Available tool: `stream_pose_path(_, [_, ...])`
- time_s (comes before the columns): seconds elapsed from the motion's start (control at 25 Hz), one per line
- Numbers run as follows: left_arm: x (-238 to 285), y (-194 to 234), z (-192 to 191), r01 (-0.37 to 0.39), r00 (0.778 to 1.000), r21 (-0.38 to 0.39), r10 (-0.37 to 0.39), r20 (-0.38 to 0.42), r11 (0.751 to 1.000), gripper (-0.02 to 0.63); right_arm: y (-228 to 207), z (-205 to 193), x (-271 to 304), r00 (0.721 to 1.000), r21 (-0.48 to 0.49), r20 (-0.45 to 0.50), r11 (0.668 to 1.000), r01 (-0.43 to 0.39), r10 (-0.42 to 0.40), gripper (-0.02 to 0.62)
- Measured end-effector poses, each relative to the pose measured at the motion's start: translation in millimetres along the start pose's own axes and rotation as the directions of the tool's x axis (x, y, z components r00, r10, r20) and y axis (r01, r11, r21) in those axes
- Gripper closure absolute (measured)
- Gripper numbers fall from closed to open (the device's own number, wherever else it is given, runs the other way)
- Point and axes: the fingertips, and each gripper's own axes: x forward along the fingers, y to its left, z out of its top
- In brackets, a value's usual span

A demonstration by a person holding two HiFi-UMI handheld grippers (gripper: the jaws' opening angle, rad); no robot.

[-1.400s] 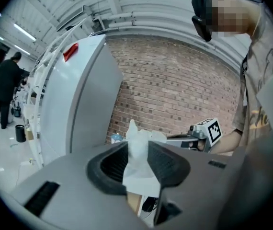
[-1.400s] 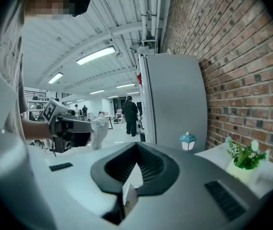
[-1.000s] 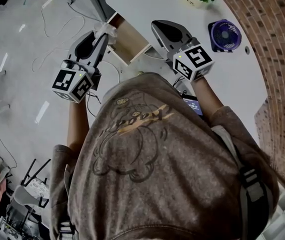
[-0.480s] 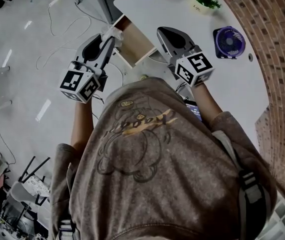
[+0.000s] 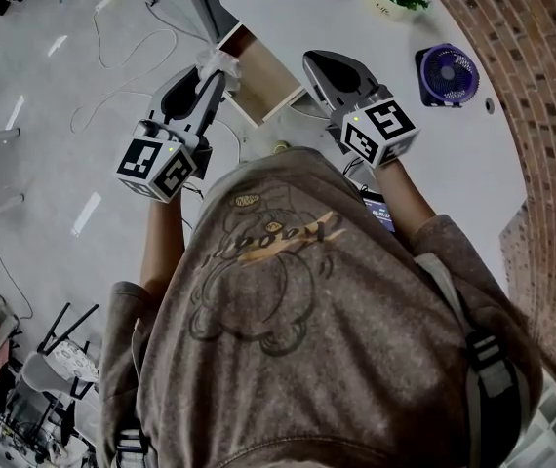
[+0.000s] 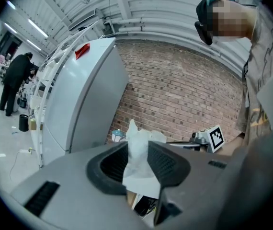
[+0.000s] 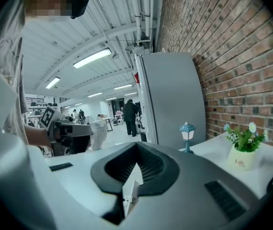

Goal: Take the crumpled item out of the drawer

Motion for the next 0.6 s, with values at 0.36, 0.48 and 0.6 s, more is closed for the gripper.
stream_pose_path(0.36, [-5,-11,-3,-0.003,1.000,-0.012,0.003,0.004,1.000,0.477,5,-4,-10,1.000,-0.024,-0.017,1.000,-0.020,0.020,0.598])
stream_pose_path(0.48, [-7,-14,-4,-0.012,1.000,-0.020,0.012,0.003,1.000,0.477,4,-4,-14,1.000,-0.032,-0.019,0.999,-0.022,0.021,0.598])
stream_pose_path(0.6, [-10,-16,-6,-0.012,1.000,-0.021,0.012,0.006,1.000,0.477,4,-2,-15,1.000,-0.037,-0.016,0.999,-0.022,0.021,0.598])
